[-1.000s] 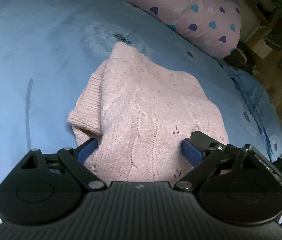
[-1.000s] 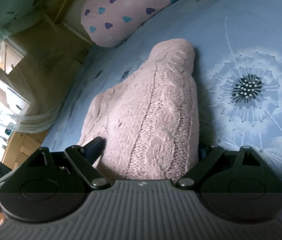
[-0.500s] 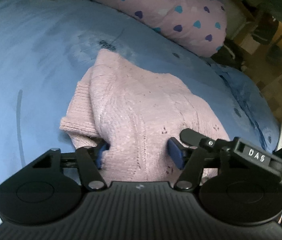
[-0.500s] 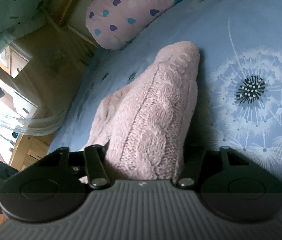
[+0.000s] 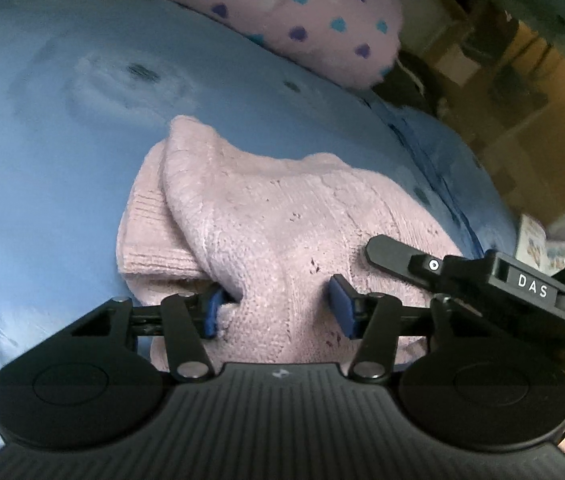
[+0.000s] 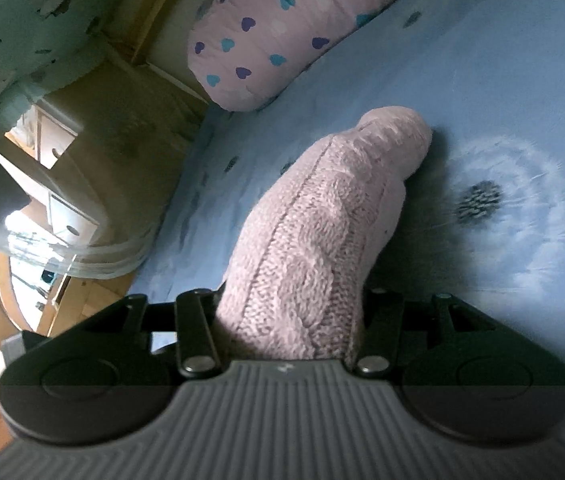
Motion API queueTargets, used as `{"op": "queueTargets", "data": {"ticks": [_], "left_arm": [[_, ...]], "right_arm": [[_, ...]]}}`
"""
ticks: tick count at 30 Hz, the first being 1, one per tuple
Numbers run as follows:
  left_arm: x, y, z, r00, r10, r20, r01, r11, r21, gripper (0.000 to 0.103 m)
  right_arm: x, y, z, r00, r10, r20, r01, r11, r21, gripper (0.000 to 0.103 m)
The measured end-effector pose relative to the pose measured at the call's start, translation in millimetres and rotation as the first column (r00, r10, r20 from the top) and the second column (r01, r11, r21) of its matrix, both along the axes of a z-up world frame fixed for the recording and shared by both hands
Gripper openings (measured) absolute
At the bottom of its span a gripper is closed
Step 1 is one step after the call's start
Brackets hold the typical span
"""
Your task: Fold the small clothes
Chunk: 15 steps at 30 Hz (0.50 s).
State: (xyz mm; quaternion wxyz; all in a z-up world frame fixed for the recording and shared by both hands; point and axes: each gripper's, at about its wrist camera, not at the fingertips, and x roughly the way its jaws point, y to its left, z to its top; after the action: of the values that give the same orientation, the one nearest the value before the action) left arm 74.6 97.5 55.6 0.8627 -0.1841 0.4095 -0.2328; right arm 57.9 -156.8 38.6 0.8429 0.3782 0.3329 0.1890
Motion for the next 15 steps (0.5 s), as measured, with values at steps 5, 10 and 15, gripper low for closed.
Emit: {"op": "queueTargets", "data": {"ticks": [5,10,15], "left_arm": [[-22,-37,3,0.998,-0.05,-0.044,0.049,0.998,-0.026,0.059],[-51,-72,2,0.991,-0.12,-0.059,0.119,0.993,-0.018,0.059],[-74,-97,-6,0.996,-0.082,-0.039,0.087,0.988,0.129,0.059]], "right_arm": [[-24,-30,11,1.0,-0.004,-0.014,0.003,0.999,-0.042,0.052],[-54,-71,19,0.999,-0.021,-0.045,0.018,0.998,-0.058,0.052],[-80,-101,7,0.991,-0.053,-0.122,0.034,0.987,-0.155,0.054]]}}
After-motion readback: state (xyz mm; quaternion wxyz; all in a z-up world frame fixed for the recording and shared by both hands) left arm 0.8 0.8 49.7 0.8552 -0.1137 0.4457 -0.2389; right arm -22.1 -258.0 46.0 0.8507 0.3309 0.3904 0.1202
